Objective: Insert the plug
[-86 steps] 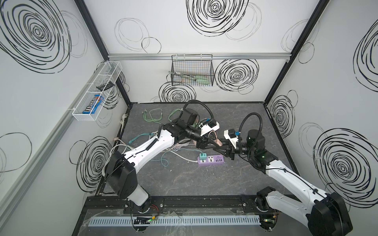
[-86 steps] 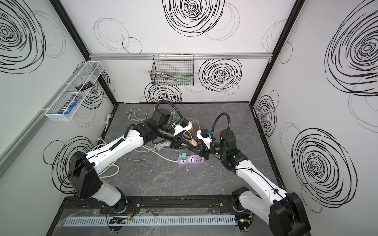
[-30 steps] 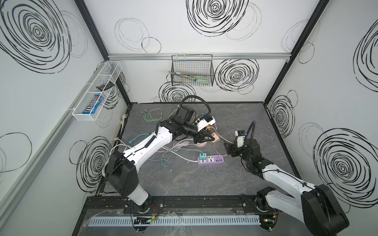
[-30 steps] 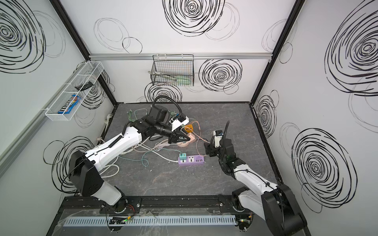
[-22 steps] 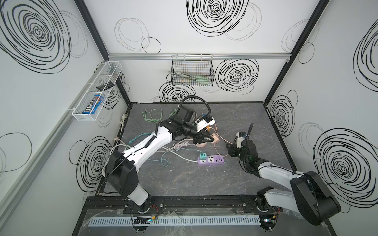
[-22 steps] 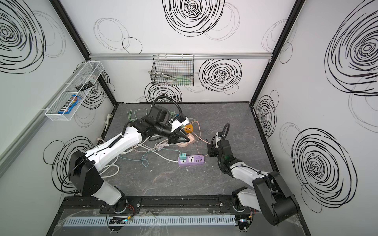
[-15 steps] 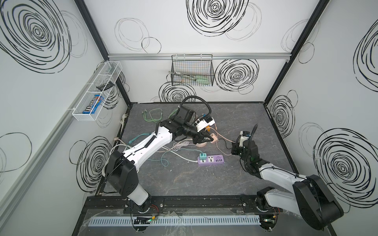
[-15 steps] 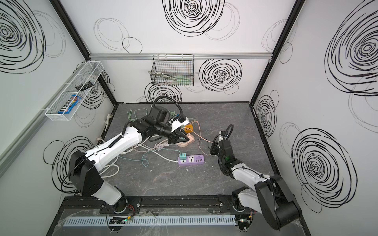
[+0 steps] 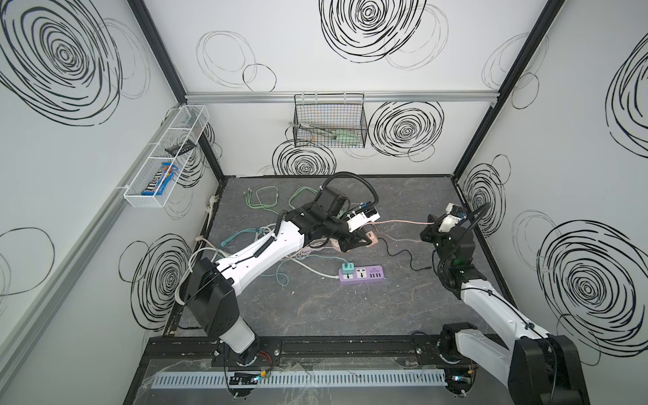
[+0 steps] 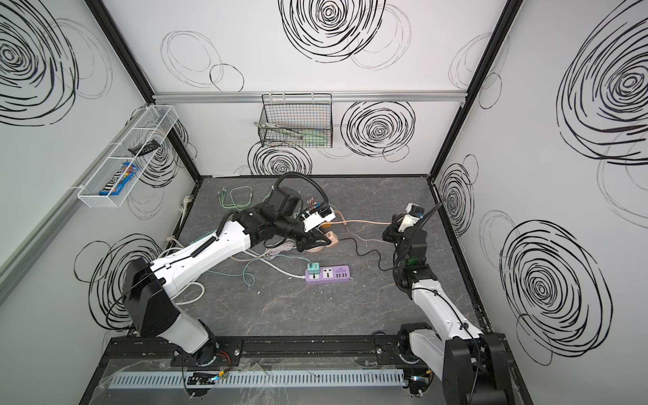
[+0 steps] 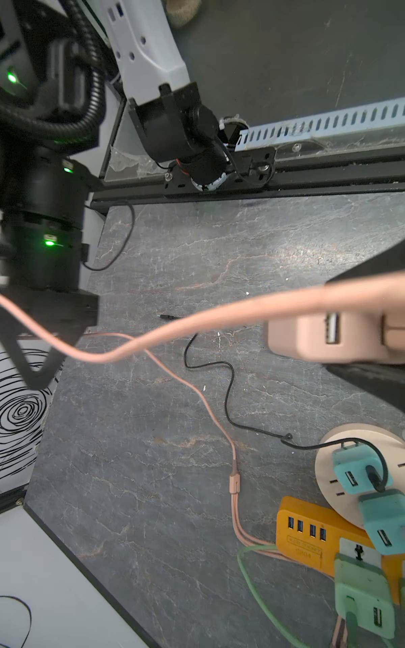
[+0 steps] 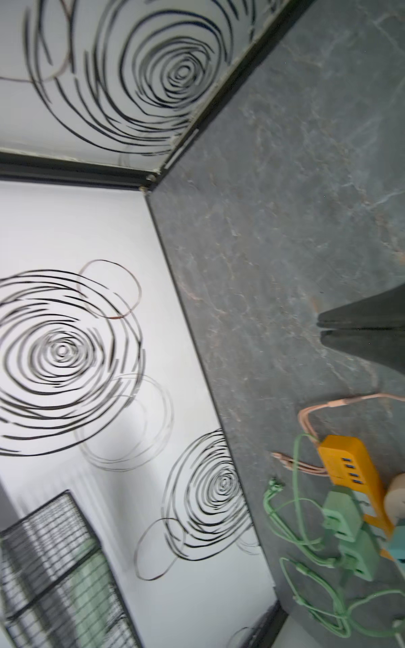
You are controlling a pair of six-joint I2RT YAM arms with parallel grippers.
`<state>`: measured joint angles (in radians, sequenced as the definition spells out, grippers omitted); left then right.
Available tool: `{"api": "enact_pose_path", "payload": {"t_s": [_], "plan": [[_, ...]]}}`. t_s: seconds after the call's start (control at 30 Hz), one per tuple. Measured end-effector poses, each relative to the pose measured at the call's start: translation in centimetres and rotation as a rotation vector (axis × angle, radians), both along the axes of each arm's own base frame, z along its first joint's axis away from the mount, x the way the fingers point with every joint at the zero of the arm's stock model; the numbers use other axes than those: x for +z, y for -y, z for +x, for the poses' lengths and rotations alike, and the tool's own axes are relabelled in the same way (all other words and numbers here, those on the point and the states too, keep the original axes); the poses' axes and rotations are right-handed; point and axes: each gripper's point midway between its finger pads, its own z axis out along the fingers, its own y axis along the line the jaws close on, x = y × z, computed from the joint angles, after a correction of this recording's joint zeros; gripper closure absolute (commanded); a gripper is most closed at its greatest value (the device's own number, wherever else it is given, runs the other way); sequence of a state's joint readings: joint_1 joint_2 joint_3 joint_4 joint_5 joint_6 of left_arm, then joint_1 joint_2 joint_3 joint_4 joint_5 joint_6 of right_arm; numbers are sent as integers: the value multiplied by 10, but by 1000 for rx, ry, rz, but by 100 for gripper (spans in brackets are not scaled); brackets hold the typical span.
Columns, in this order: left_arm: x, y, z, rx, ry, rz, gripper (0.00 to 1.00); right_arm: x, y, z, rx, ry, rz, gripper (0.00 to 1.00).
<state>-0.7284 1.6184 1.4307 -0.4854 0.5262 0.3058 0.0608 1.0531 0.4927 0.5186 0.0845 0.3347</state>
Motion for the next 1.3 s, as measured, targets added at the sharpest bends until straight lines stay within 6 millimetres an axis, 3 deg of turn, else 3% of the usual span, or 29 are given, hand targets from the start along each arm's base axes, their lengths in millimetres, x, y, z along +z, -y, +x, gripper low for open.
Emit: {"api": "enact_pose_path", "payload": {"t_s": [0.3, 0.37, 0.5, 0.63, 0.73, 0.8, 0.9, 1.0, 1.07, 1.17, 1.23, 1.3], "plan": [[-14, 20, 25, 71, 46, 93, 100, 93, 40, 88, -27, 163, -69, 100], [-6, 26, 38, 99, 75, 90, 100, 119, 42, 110, -8, 214, -115, 100], [31, 41, 63, 153, 158, 31, 100, 182, 45, 150, 15, 328, -214, 100], [72, 55, 76, 185, 236, -45, 100, 248, 52, 156, -10, 455, -305, 100], [82, 67, 73, 176, 258, -71, 100, 280, 62, 146, -44, 516, -365, 100], [78, 76, 68, 159, 254, -73, 100, 287, 67, 140, -65, 526, -401, 100], [59, 88, 62, 132, 228, -48, 100, 273, 71, 136, -76, 492, -434, 100], [32, 94, 61, 119, 191, 0, 100, 227, 72, 138, -64, 396, -437, 96], [13, 93, 62, 120, 163, 39, 100, 183, 74, 141, -51, 302, -425, 90], [-15, 85, 63, 123, 117, 107, 100, 95, 78, 140, -39, 105, -366, 67], [-32, 78, 66, 126, 90, 152, 100, 29, 80, 129, -38, -51, -315, 56], [-45, 71, 67, 126, 68, 192, 100, -18, 82, 116, -43, -174, -262, 48]]}}
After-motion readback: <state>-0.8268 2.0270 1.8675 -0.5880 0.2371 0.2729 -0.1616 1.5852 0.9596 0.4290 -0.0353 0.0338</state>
